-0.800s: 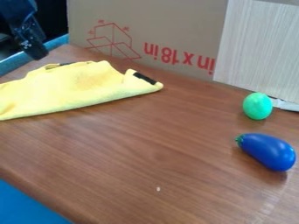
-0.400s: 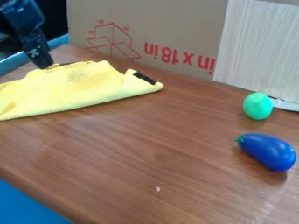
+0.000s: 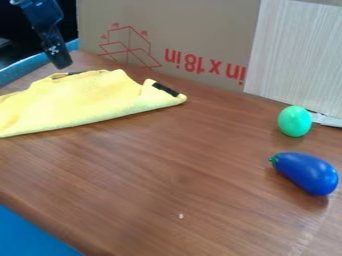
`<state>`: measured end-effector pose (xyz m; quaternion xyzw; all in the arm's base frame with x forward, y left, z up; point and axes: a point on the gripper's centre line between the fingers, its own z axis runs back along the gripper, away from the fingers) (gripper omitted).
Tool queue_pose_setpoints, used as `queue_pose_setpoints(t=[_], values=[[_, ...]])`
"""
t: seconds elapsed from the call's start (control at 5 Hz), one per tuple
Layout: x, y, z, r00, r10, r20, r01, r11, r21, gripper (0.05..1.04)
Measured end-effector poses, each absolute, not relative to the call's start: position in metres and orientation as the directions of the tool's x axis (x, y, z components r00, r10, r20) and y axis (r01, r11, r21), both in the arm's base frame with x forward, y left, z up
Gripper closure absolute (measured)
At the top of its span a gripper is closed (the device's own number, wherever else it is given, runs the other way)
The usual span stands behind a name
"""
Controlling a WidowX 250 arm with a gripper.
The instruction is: Unfold the cloth from top left to bottom right
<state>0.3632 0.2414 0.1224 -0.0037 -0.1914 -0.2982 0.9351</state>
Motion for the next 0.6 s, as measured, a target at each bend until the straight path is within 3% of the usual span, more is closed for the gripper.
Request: queue_pose_setpoints(t=[0.6], values=[[0.372,0.244,0.1,0.715,-0.604,0.351,0.593,0.791,0.153,0.082]])
